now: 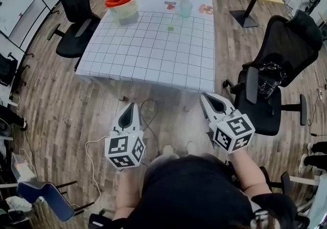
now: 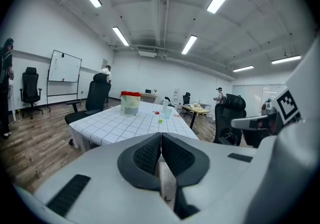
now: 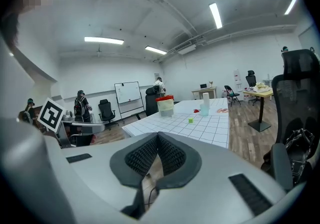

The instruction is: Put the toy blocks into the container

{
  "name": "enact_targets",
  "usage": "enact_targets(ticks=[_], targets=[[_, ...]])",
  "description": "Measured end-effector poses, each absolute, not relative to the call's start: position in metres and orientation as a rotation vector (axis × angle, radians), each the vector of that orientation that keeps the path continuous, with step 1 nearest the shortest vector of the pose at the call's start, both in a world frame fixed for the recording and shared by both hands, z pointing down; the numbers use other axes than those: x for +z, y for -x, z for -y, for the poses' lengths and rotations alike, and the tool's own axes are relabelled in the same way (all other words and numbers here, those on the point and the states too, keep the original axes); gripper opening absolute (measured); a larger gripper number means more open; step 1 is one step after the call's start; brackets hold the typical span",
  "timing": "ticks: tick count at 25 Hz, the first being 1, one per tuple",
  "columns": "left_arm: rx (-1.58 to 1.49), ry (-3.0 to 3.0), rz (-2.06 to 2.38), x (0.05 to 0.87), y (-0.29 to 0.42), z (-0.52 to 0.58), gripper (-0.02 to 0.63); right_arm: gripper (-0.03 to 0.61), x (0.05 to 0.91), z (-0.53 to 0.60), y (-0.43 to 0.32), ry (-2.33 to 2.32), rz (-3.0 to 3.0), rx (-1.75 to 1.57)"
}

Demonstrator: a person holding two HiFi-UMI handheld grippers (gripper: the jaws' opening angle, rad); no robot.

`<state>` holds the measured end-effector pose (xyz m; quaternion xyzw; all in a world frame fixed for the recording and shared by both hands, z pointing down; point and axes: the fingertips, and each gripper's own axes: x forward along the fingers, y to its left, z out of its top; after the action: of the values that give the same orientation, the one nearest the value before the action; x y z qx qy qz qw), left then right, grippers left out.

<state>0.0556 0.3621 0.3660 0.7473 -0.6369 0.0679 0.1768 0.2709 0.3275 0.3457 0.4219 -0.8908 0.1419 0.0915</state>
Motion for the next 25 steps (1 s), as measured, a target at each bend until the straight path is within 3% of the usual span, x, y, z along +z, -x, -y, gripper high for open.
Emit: enact_targets(ticks=[14,25], targets=[[0.238,-2.118,1.800,0.381,0.014,-0.380,0.027,0.016,0.357,-0.321,-0.175,-1.097,2.697,0.396],[0.255,-2.092,1.795,0.393,0.034,-0.325,0.028,0.093,0.370,-0.260,-0.137,-0.997,2.688,0.406]])
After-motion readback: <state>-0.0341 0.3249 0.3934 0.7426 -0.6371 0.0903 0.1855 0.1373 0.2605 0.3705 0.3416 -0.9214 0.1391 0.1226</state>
